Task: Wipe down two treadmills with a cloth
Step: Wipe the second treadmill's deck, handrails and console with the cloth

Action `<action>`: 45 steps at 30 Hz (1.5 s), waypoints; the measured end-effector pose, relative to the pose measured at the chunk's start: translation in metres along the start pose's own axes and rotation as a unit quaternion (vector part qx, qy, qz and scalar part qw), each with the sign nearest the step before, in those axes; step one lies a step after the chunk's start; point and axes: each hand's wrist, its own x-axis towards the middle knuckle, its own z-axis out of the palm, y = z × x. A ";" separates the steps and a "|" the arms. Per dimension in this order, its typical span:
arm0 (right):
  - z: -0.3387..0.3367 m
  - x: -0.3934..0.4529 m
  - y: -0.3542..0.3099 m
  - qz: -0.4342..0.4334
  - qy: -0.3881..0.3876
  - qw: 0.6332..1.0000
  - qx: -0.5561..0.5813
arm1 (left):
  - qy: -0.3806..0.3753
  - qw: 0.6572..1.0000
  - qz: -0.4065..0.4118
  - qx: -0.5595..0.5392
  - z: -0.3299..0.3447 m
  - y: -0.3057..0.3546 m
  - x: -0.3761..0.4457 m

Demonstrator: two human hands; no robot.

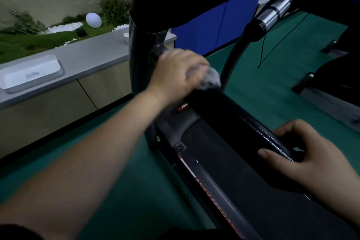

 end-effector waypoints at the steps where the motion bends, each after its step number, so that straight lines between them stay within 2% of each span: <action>1: 0.000 0.000 0.000 0.001 -0.001 1.000 0.003 | 0.003 0.999 -0.040 0.010 -0.001 -0.013 0.005; 3: -0.001 -0.001 0.001 -0.001 -0.004 1.000 0.008 | 0.037 0.995 -0.088 0.019 0.004 -0.017 0.006; 6: -0.001 -0.001 0.000 -0.001 -0.005 1.000 0.020 | 0.116 0.987 -0.114 -0.016 0.025 0.021 -0.018; 10: -0.001 0.000 0.002 -0.003 -0.009 0.999 0.030 | 0.178 0.953 -0.147 -0.196 0.056 0.107 -0.077; 12: -0.001 0.000 0.002 -0.006 -0.010 1.000 0.026 | 0.196 0.931 -0.165 -0.259 0.064 0.129 -0.090; 15: -0.001 0.001 0.003 -0.009 -0.012 1.000 0.027 | 0.259 0.877 -0.237 -0.328 0.058 0.113 -0.066; 18: -0.002 0.000 0.003 -0.015 -0.015 0.999 0.030 | 0.296 0.775 -0.416 -0.373 0.047 0.064 -0.026; 20: -0.002 0.000 0.003 -0.011 -0.019 0.999 0.037 | 0.317 0.720 -0.469 -0.402 0.045 0.043 -0.012; 22: -0.002 0.000 0.003 -0.008 -0.019 0.999 0.040 | 0.318 0.697 -0.487 -0.419 0.049 0.060 -0.017; 24: -0.002 0.000 0.003 -0.009 -0.016 0.999 0.035 | 0.294 0.688 -0.496 -0.441 0.057 0.104 -0.038; 26: -0.002 0.000 0.002 -0.015 -0.014 0.999 0.037 | 0.269 0.693 -0.487 -0.458 0.063 0.145 -0.063; 27: -0.002 0.000 0.002 -0.019 -0.014 0.999 0.041 | 0.259 0.708 -0.475 -0.455 0.063 0.154 -0.069; 31: -0.003 0.000 0.005 -0.037 -0.027 0.997 0.063 | 0.268 0.747 -0.473 -0.383 0.053 0.100 -0.037; 34: -0.004 0.003 0.008 -0.071 -0.041 0.994 0.067 | 0.284 0.732 -0.514 -0.345 0.045 0.046 -0.011; 36: -0.006 0.006 0.013 -0.090 -0.067 0.991 0.071 | 0.291 0.726 -0.519 -0.345 0.048 0.042 -0.011; 37: -0.008 0.008 0.015 -0.100 -0.085 0.989 0.074 | 0.288 0.734 -0.512 -0.340 0.051 0.055 -0.017; 42: -0.029 0.036 0.033 -0.121 -0.182 0.960 0.178 | 0.271 0.798 -0.461 -0.278 0.059 0.154 -0.072; 45: -0.040 0.058 0.046 -0.136 -0.133 0.951 0.244 | 0.283 0.864 -0.383 -0.162 0.033 0.184 -0.068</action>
